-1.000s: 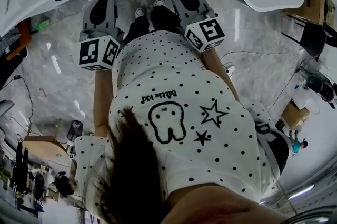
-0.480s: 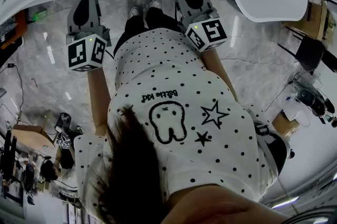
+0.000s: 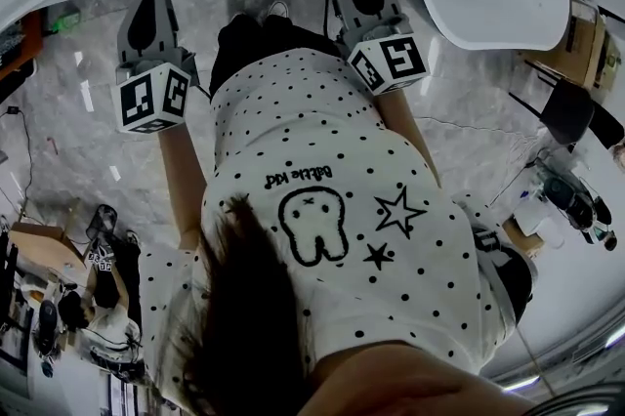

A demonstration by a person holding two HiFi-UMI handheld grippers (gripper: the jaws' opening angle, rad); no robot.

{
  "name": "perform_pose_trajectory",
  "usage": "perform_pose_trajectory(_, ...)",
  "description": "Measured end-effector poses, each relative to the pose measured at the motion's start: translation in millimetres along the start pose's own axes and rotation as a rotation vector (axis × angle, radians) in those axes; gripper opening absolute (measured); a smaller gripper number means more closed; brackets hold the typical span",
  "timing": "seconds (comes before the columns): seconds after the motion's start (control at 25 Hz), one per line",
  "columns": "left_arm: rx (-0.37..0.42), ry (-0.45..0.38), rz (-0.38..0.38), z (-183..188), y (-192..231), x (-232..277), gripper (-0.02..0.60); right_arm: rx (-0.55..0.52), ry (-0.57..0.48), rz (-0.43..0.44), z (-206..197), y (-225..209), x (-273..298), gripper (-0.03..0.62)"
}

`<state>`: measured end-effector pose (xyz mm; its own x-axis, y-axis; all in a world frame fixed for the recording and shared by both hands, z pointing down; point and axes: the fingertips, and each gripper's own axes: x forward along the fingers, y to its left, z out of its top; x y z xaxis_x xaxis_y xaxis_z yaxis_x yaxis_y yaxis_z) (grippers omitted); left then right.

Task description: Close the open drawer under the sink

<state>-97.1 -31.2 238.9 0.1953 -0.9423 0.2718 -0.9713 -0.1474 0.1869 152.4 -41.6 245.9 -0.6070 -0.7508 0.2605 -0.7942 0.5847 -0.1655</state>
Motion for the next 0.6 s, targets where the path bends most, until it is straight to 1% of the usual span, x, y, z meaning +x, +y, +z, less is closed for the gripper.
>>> perform_pose_trajectory(0.28,-0.01,0.035,0.023,-20,5,-13,0.009,-0.018,0.018,0.022,-9,9,-1,0.015)
perform_pose_trajectory(0.48,0.004,0.076,0.006,-41,5,-18,0.009,-0.036,0.02,0.029,-12,15,-2,0.015)
perform_pose_trajectory(0.6,0.007,0.103,0.01,-53,10,-18,0.006,-0.054,0.011,0.039,-7,21,2,0.015)
